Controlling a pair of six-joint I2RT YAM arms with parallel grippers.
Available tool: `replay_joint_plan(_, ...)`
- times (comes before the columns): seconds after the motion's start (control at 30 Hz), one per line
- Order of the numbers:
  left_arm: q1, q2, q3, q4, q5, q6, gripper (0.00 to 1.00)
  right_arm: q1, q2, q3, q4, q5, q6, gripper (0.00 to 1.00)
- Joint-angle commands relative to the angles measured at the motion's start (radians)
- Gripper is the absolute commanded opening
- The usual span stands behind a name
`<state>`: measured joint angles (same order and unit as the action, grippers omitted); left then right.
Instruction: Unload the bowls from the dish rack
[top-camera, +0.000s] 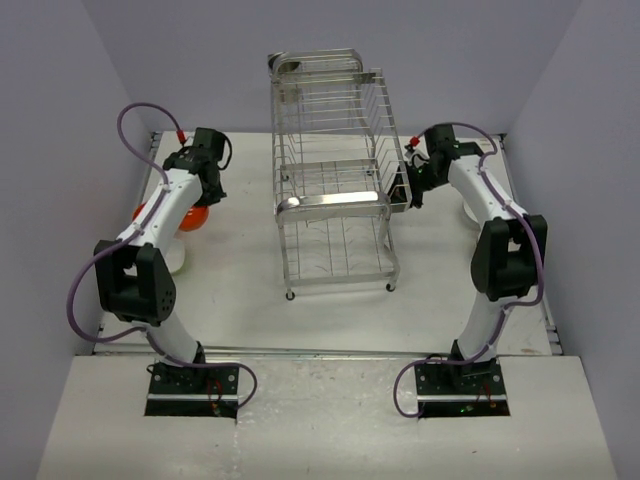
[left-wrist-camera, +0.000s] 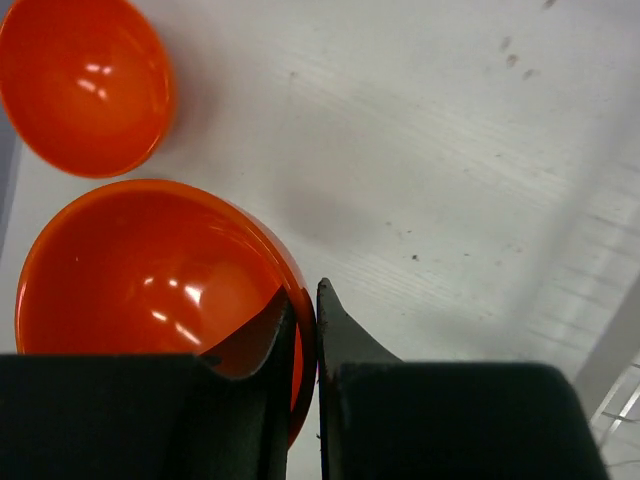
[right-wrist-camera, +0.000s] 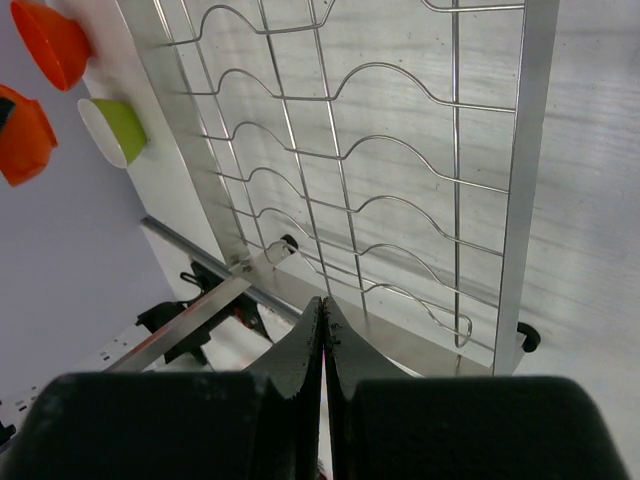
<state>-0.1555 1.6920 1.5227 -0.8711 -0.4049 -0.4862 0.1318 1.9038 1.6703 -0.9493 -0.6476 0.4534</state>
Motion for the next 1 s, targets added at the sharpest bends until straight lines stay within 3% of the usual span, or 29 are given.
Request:
replay_joint_plan(0.0, 0.020, -0.011, -0.016, -0.019, -0.157, 0.011, 0.00, -0.006, -0.075, -0.017, 0.006, -0.046, 0.011, 0.00)
replay_joint_plan(0.47, 0.246, 0.112, -0.024, 0.089, -0.091, 0.063, 0.00, -0.055, -0.135, -0.034, -0.019, -0.119, 0.031, 0.00)
replay_joint_plan(0.97, 0.304, 0.267, 0.143, 0.098, -0.055, 0.104, 0.00, -0.055, -0.166, -0.092, -0.020, -0.109, 0.027, 0.00)
